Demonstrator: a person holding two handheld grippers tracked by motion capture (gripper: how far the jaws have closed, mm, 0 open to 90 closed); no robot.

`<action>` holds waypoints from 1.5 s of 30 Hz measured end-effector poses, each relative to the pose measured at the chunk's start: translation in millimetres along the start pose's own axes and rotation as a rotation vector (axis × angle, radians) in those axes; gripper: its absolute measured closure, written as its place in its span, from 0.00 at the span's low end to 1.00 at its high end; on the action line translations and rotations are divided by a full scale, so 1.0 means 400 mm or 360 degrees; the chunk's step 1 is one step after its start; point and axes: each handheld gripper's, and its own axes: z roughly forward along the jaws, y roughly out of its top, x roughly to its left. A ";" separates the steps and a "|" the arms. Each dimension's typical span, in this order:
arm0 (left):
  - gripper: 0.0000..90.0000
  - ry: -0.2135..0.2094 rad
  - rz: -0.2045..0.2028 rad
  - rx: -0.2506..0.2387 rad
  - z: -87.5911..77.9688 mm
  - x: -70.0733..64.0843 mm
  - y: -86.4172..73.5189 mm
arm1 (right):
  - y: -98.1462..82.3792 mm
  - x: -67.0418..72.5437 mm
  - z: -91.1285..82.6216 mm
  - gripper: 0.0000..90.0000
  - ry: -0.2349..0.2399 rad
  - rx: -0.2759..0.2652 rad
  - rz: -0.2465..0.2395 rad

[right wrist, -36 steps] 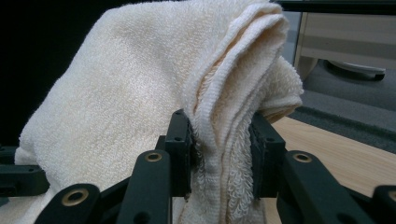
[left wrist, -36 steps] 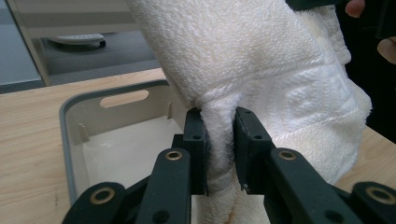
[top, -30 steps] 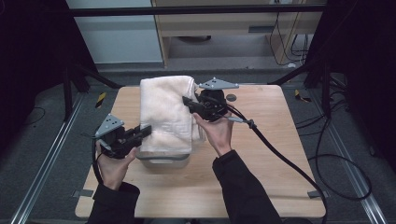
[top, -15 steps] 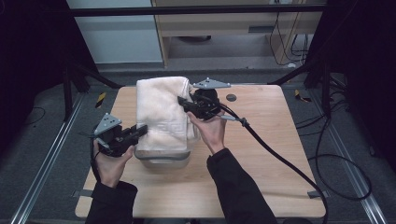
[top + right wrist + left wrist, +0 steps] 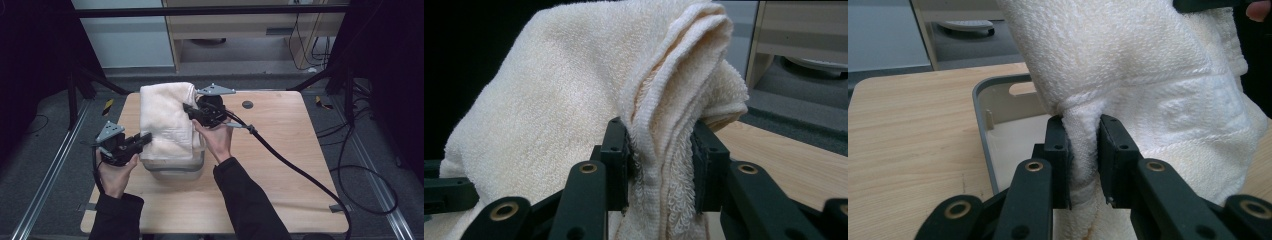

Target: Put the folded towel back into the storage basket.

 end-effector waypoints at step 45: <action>0.84 0.0093 -0.0028 0.0257 0.132 0.064 -0.101 | -0.144 -0.036 0.143 0.72 -0.0106 0.0204 0.0078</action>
